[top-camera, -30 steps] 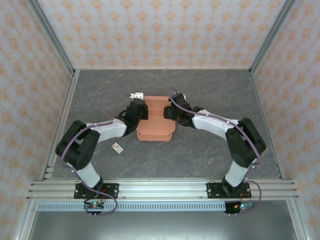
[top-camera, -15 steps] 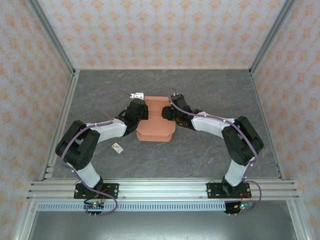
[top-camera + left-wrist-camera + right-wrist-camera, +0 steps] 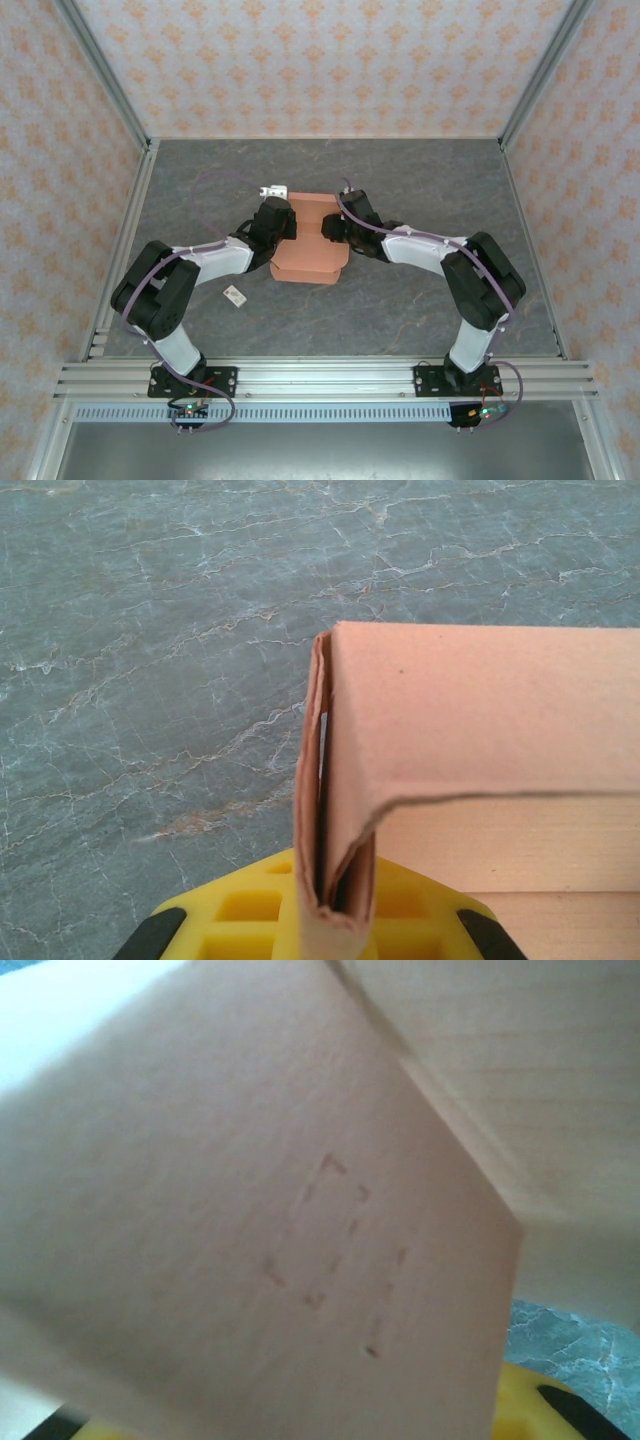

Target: Fold the paper box

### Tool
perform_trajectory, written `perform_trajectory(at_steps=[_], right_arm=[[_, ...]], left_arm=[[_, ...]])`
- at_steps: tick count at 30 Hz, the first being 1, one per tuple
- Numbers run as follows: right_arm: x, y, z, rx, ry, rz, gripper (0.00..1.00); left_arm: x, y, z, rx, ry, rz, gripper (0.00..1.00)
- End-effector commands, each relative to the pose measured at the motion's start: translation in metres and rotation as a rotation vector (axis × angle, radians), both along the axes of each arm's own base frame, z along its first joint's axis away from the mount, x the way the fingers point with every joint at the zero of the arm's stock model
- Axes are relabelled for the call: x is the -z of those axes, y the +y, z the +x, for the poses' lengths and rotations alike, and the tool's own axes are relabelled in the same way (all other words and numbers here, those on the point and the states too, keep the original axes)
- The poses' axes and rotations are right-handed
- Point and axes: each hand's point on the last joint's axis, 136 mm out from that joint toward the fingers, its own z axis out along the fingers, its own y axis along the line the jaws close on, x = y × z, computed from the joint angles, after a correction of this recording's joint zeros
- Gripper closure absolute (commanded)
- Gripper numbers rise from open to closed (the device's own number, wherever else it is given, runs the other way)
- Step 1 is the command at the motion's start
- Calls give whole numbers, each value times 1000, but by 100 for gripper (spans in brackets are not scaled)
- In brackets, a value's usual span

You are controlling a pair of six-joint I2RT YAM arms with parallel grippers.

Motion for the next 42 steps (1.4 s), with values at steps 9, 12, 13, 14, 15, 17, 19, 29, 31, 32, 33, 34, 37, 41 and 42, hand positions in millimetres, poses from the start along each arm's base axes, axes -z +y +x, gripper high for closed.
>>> perform_trajectory(at_steps=[9,12,13,14,15,17,19,29,31,32,33,34,37,41,42], right_arm=[[-55,-28,-49,-170,-114,-117,50],[-75,-38,-64,-237,-167,-122,50],[-80,-41,-66,-261,-186,-114,50],[-84,-45,-66,-271,-202,-111,49],[-89,-52,-62,-271,-220,-108,49],[-98,-63,-51,-272,-246,-73,47],[-104,-76,-37,-279,-274,-12,45],[-72,-69,-9,-485,-189,208,42],[-74,-60,-16,-568,-192,253,38],[-75,-59,-16,-575,-198,255,38],[-76,-59,-14,-576,-213,249,38],[-74,-60,-11,-570,-221,237,38],[-74,-60,-3,-566,-225,215,42],[-73,-59,7,-566,-233,196,43],[-73,-58,10,-569,-232,194,44]], left_arm=[[-19,2,4,-8,-28,-10,100],[-19,3,4,12,-19,-15,100],[-18,4,4,17,-16,-18,100],[-18,5,4,21,-13,-22,100],[-18,7,4,23,-10,-31,100],[-18,11,4,25,-6,-52,100],[-20,14,4,29,-3,-72,100],[-26,22,-1,27,-8,-89,100],[-26,21,-1,30,-7,-91,100],[-26,21,-1,29,-5,-92,100],[-27,21,-1,31,-6,-94,100],[-27,21,-2,32,-8,-94,100],[-28,21,-2,33,-10,-96,100],[-29,20,-2,36,-11,-98,100],[-29,20,-2,36,-10,-97,100]])
